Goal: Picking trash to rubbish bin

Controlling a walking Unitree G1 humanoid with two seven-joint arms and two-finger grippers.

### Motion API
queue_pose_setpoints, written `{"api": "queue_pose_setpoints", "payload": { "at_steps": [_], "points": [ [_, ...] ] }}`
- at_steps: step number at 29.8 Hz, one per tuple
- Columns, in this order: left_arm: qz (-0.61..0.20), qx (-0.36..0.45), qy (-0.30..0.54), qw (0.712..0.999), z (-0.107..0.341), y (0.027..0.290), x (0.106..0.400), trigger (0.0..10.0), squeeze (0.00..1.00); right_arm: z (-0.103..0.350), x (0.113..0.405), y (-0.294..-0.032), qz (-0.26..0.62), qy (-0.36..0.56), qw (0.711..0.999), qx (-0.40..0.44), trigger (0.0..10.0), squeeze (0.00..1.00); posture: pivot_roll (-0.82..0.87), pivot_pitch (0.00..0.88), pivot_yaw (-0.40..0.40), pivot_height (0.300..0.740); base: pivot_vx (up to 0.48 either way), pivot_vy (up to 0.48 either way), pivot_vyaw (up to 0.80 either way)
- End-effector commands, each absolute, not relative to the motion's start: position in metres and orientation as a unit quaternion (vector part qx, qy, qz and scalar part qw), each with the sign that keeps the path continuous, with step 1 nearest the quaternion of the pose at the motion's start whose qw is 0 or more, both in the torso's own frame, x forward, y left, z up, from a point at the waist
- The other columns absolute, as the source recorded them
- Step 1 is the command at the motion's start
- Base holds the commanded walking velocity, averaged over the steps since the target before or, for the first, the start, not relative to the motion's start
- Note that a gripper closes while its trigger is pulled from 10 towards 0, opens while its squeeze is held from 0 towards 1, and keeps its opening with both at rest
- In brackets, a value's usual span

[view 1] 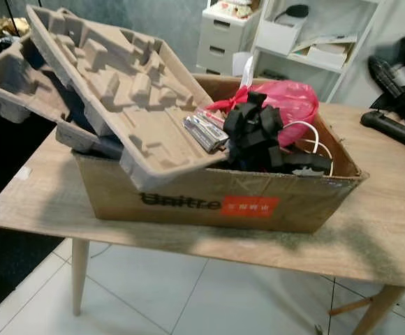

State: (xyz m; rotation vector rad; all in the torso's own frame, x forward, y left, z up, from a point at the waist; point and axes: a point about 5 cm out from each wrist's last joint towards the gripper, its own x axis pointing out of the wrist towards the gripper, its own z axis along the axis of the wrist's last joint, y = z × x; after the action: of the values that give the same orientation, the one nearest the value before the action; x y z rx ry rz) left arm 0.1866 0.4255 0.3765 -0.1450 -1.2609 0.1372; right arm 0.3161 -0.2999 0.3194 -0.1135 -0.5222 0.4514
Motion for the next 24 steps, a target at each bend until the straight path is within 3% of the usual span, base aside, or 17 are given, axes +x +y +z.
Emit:
{"api": "queue_pose_setpoints", "payload": {
  "at_steps": [1, 4, 9, 15, 18, 24],
  "points": [
    [0.01, -0.034, -0.594, 0.804, 0.394, 0.413, 0.18, 10.0, 0.0, 0.32, 0.311, -0.292, 0.263, -0.254, 0.929, -0.058, 10.0, 0.0, 0.09, 0.047, -0.067, 0.74, 0.0, 0.0, 0.0],
    [-0.128, -0.004, -0.575, 0.808, 0.404, 0.371, 0.185, 10.0, 0.0, 0.308, 0.305, -0.267, 0.357, -0.221, 0.906, -0.046, 10.0, 0.0, 0.09, 0.051, -0.063, 0.74, 0.0, 0.0, 0.0],
    [-0.208, 0.016, -0.539, 0.816, 0.403, 0.343, 0.195, 10.0, 0.0, 0.298, 0.311, -0.249, 0.379, -0.205, 0.901, -0.038, 10.0, 0.0, 0.09, 0.052, -0.063, 0.74, 0.0, 0.0, 0.0],
    [-0.249, 0.046, -0.494, 0.832, 0.395, 0.315, 0.213, 10.0, 0.0, 0.294, 0.324, -0.242, 0.355, -0.203, 0.912, -0.026, 10.0, 0.0, 0.09, 0.056, -0.061, 0.74, 0.0, 0.0, 0.0],
    [-0.244, 0.055, -0.448, 0.858, 0.381, 0.292, 0.242, 10.0, 0.0, 0.296, 0.334, -0.242, 0.319, -0.209, 0.924, -0.01, 10.0, 0.0, 0.09, 0.056, -0.061, 0.74, 0.0, 0.0, 0.0],
    [-0.277, 0.066, -0.403, 0.87, 0.365, 0.253, 0.265, 10.0, 0.0, 0.298, 0.335, -0.244, 0.303, -0.213, 0.929, 0.008, 10.0, 0.0, 0.08, 0.06, -0.056, 0.74, 0.0, 0.0, 0.0]
  ]
}}
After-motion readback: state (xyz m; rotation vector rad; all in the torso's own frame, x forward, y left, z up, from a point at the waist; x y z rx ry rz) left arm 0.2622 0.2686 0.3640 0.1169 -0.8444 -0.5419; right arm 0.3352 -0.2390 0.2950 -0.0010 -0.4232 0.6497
